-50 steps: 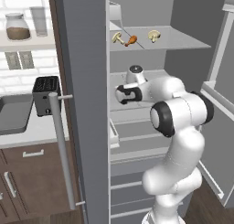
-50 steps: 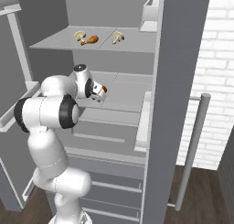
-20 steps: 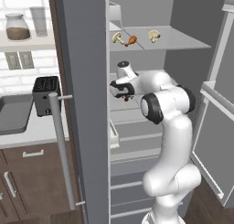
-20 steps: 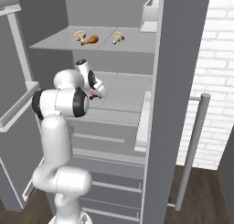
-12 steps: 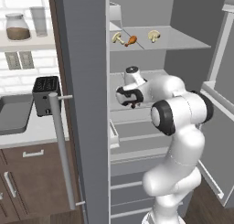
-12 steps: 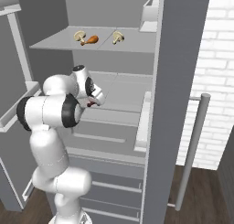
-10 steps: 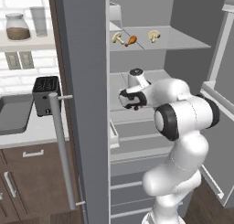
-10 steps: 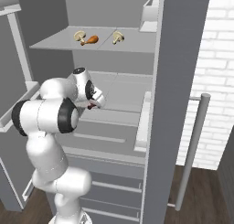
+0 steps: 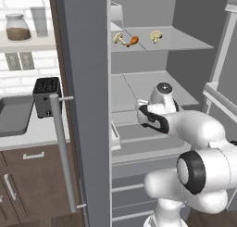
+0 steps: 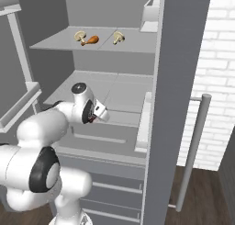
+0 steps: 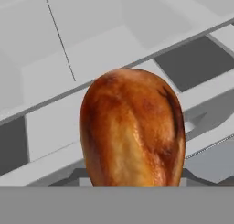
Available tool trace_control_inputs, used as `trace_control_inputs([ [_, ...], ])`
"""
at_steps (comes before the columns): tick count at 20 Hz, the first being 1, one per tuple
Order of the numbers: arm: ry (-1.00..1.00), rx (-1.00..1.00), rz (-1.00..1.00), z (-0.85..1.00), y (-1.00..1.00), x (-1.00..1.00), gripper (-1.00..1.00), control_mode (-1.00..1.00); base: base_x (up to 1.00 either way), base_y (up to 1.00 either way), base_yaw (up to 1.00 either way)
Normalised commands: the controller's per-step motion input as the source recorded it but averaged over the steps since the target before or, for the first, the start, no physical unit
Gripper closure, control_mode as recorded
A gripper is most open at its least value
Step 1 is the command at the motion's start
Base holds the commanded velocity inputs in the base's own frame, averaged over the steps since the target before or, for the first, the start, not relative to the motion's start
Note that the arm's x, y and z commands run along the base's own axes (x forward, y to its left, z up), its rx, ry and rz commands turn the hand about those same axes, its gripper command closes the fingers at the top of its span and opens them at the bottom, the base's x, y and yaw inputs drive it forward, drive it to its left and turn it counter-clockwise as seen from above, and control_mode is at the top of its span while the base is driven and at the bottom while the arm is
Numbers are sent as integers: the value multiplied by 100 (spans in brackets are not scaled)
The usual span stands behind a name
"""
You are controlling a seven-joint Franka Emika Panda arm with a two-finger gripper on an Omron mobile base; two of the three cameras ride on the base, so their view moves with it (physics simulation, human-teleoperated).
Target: Place one mushroom and one chicken drumstick in each tupperware on the nearby counter, to pack two identical lunches.
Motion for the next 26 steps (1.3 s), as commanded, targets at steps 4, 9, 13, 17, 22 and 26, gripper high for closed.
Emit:
trace_control_inputs([
  [4,-9,1,22,92,-14,-79,100,-100,0,0,0],
  [9,-6,0,26,95,-3,-61,100,-100,0,0,0],
  [13,0,0,18,49,0,-39,100,-100,0,0,0],
  [17,0,0,15,45,0,-42,100,-100,0,0,0],
  [22,2,0,6,10,0,-23,100,100,-58,0,13],
  [26,0,0,0,0,0,0,100,100,-100,24,16],
])
